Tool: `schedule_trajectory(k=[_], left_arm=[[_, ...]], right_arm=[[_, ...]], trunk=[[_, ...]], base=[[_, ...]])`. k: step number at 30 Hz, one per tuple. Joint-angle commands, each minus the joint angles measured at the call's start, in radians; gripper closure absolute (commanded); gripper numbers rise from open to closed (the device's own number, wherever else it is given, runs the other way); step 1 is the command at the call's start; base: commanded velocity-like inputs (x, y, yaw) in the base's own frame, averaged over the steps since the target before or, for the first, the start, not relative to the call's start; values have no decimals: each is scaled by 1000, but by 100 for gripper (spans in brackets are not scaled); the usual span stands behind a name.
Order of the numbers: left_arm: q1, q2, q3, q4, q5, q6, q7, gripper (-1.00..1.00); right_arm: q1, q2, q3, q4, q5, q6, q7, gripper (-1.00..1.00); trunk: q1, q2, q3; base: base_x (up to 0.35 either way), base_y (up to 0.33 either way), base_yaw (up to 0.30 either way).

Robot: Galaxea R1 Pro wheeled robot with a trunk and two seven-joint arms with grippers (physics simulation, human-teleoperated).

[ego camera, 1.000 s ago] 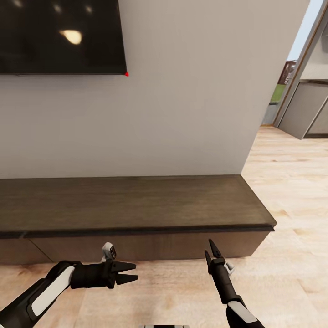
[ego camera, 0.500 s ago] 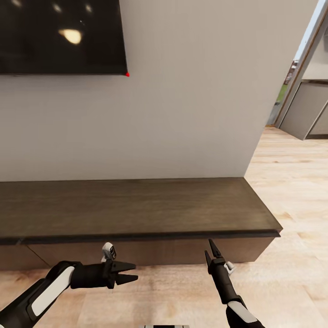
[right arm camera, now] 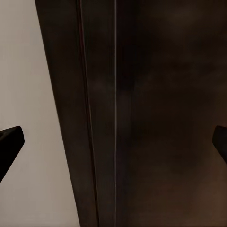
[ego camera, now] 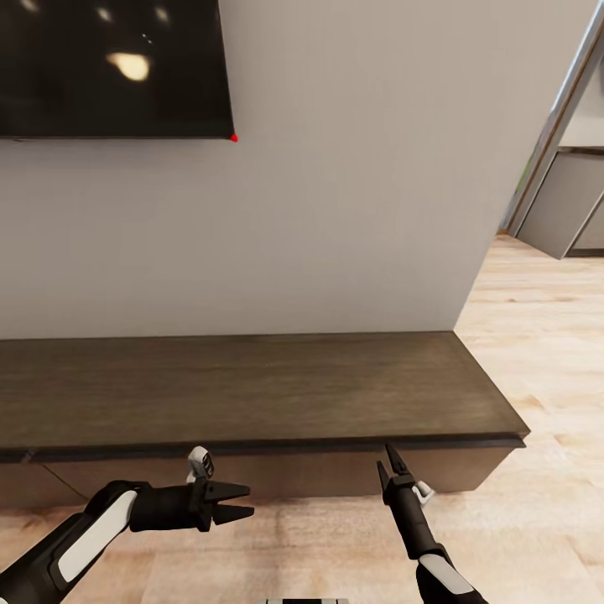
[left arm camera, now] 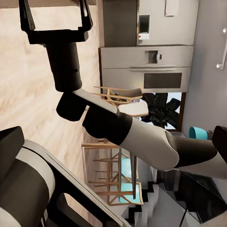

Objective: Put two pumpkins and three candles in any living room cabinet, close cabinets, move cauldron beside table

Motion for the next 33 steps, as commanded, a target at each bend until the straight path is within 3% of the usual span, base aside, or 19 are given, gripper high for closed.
schedule_trajectory(k=[1,15,23,33], left_arm=[[-1,1,-3,0,4,4,-2,-100],[-1,1,-3,0,4,4,-2,-100],[-1,1,-3,0,4,4,-2,-100],[-1,-1,-3,3,3,3,-1,-100]], right_arm=[[0,0,5,1,-10,5,4,-100],[0,0,5,0,-8,4,6,-100],[0,0,7,0,-4,5,47,-100],[-1,0,6,3,-8,6,37,-100]], trunk=[[0,0,-1],[0,0,-1],[0,0,-1],[0,0,-1]], base=[[35,0,0],[36,12,0],[1,0,0],[0,0,0]])
